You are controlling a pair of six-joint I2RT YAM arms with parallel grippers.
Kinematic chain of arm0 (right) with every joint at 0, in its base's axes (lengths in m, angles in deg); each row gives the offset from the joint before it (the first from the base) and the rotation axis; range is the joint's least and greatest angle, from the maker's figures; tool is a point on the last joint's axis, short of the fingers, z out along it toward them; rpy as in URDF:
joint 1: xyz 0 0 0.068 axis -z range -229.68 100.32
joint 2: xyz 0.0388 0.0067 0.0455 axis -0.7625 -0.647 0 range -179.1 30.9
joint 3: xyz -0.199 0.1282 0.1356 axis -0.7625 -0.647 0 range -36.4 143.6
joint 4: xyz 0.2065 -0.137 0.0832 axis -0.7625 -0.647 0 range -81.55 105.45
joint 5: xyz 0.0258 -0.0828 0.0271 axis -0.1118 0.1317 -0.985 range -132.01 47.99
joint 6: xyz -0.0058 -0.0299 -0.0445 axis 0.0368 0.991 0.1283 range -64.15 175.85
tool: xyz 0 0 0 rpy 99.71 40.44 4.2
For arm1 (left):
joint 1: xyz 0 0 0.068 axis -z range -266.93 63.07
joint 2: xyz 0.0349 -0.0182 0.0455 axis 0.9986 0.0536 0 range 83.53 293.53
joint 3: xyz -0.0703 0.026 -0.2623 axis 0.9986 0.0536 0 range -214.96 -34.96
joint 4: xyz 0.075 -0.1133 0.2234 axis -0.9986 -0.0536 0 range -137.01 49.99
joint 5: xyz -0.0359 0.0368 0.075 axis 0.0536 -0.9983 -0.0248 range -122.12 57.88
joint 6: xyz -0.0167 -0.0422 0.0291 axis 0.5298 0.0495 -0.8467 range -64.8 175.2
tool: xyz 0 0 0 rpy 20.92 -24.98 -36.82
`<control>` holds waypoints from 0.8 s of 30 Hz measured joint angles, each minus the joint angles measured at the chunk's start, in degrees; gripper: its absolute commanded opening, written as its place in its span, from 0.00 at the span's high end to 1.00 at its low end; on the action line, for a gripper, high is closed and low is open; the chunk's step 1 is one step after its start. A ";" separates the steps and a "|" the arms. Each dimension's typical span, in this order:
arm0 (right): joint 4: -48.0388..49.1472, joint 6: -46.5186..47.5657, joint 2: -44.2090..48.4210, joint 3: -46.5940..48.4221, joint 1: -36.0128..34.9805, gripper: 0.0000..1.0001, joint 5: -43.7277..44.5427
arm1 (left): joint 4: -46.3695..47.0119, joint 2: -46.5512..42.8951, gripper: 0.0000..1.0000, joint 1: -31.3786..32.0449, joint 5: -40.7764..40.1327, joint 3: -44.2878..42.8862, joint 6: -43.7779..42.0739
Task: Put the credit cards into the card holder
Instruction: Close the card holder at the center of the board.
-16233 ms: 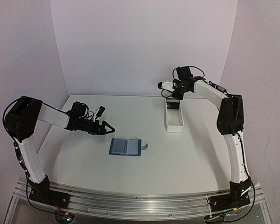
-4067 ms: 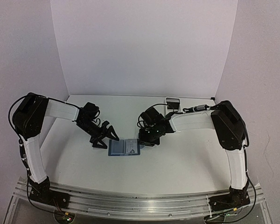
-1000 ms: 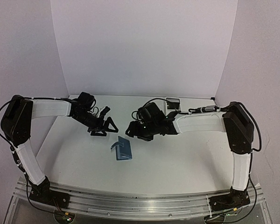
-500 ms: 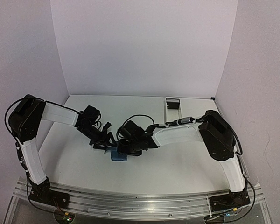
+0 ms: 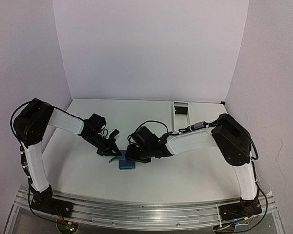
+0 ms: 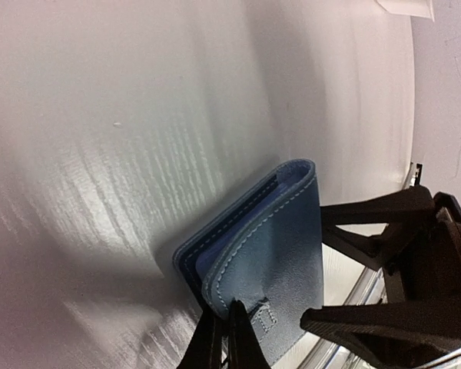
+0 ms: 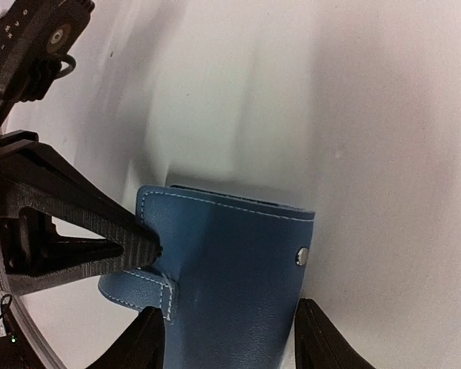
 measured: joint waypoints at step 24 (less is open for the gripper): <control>44.42 3.46 6.24 -29.73 6.40 0.28 -22.72 | 21.75 -10.82 1.00 0.33 8.60 12.14 -19.38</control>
